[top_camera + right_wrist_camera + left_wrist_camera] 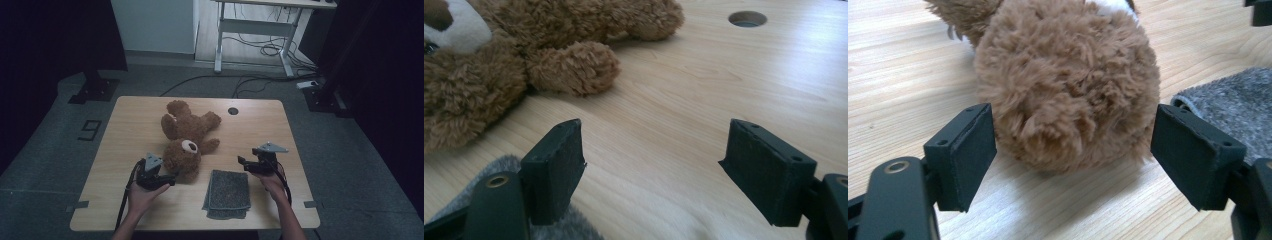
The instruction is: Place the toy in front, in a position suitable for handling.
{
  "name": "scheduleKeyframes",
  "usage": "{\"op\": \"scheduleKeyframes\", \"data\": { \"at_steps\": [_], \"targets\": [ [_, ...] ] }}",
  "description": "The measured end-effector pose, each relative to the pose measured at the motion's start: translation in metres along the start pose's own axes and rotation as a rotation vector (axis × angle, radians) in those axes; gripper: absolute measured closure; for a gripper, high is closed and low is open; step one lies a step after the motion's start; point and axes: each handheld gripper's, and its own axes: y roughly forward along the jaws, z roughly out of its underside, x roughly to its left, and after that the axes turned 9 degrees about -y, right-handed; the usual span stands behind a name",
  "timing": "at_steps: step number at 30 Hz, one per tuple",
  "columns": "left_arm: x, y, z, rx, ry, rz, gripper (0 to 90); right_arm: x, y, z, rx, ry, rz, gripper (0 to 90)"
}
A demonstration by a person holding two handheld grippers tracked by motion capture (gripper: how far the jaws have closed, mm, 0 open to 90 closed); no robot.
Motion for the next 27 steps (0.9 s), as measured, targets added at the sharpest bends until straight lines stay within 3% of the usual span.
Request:
{"op": "scheduleKeyframes", "data": {
  "at_steps": [8, 13, 27],
  "targets": [
    [-0.001, 0.006, -0.003, 0.029, 0.025, -0.002, 15.8, 0.005, 0.017, -0.013, -0.001, -0.021, -0.045, 24.6],
    [0.003, 0.013, -0.003, 0.044, 0.02, -0.015, 15.7, 0.007, 0.024, -0.018, -0.018, -0.02, -0.068, 25.5],
    [0.007, 0.024, -0.007, 0.047, 0.005, -0.006, 17.4, 0.02, 0.058, -0.038, 0.006, -0.069, -0.117, 26.1]
  ]
}}
